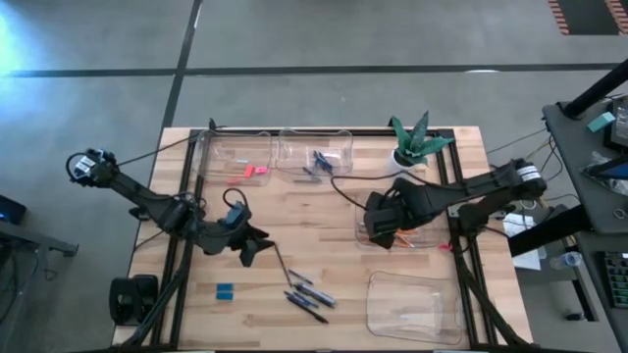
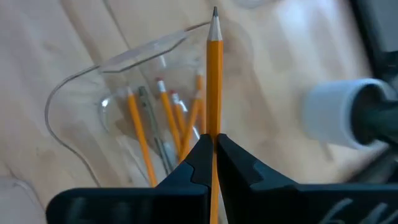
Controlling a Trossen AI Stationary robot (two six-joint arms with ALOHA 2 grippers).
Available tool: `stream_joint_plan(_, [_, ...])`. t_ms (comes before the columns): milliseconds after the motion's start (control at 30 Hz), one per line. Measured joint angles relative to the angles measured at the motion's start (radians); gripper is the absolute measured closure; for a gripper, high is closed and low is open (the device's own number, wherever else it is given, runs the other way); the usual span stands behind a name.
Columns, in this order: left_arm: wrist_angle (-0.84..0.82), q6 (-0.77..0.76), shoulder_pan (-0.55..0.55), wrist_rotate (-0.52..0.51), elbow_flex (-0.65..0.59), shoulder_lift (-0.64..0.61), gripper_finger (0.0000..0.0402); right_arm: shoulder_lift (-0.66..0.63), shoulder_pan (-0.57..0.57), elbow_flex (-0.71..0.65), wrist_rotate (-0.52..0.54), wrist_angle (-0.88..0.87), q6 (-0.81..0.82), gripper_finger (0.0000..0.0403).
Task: Sort crayons/erasers/pens/pencils in bins
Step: Put the orange pencil into the middle transparent bin
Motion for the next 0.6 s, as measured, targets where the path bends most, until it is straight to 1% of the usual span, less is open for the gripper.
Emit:
stream_joint_plan(67, [0.005, -0.001, 0.007, -0.009, 0.000, 0.000, 0.0233, -0.022, -0.002, -0.078, -0.019, 0.069, -0.007, 0.0394])
stream_joint_plan(267, [0.027, -0.001, 0.016, -0.017, 0.000, 0.000, 0.0233, -0.062, -0.018, -0.254, -0.071, 0.185, -0.005, 0.0394])
stream_joint_plan(467, [0.027, 0.002, 0.016, -0.017, 0.000, 0.011, 0.0233, -0.059, -0.018, -0.375, -0.126, 0.326, 0.001, 0.0394])
stream_joint_plan(600, [0.026, 0.002, 0.016, -0.013, 0.000, 0.034, 0.0233, -0.051, -0.018, -0.420, -0.122, 0.389, 0.005, 0.0394])
